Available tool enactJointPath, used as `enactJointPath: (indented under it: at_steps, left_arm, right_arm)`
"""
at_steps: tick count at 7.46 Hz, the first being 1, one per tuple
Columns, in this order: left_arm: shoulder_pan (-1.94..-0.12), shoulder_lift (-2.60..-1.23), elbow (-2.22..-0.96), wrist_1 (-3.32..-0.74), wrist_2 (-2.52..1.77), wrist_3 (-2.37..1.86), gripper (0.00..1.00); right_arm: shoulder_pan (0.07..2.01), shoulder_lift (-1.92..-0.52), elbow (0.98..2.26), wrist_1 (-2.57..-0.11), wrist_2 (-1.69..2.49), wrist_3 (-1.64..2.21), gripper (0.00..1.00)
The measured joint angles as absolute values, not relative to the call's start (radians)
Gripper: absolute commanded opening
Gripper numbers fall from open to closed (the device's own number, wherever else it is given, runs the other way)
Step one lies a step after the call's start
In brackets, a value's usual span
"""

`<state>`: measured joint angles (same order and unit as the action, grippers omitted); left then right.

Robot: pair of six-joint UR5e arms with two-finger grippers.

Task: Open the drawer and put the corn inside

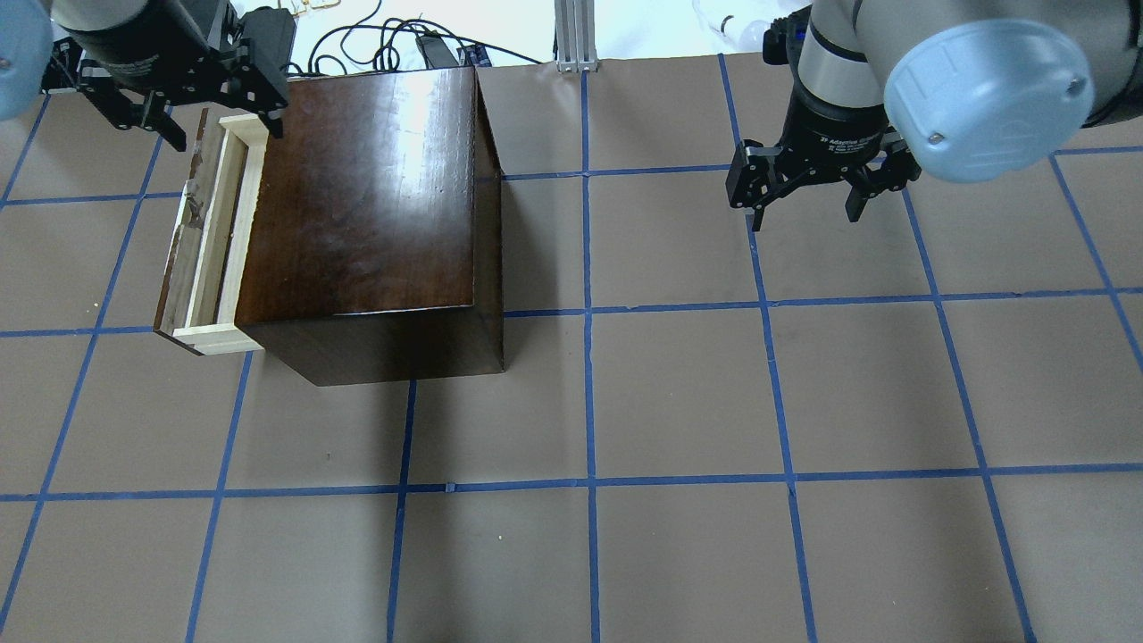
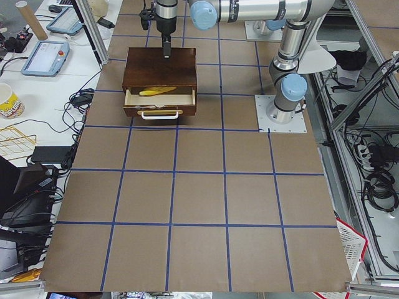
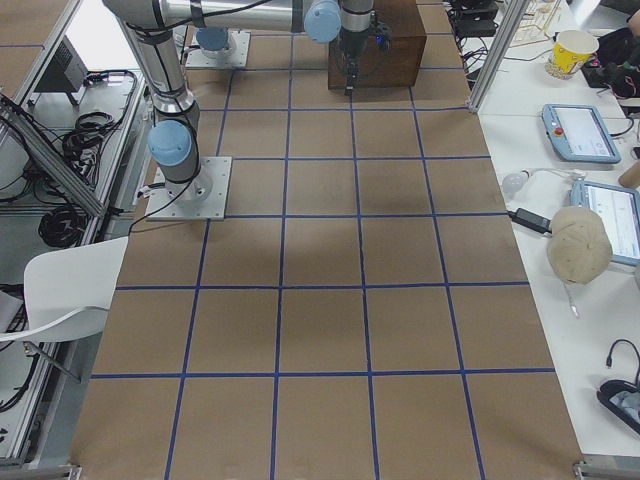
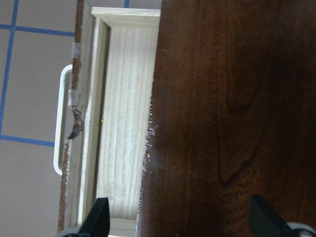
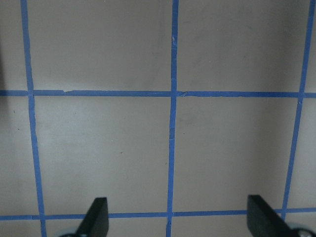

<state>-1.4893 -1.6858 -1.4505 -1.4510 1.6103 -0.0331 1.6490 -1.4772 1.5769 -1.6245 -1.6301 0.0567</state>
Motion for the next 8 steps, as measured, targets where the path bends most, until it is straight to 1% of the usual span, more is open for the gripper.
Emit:
enactJointPath:
  at_steps: [3,6,8]
  left_arm:
    - [-1.595,-1.652,-1.502,-1.474,1.596,-0.059,1.0]
    - [-1.605,-1.57,-1.52,-1.58,1.531,-0.028,1.0]
    - [-1.596,-1.539,-1.523,-1.603,1.565,0.054,1.0]
  right_arm:
    - [1.649,-1.477,1.577,-1.625,-1.63,0.057,1.0]
    - [1.649,-1.477,1.577,-1.625,-1.632,0.057,1.0]
    - [1.649,-1.477,1.577,-1.625,-1.633,0.057,1.0]
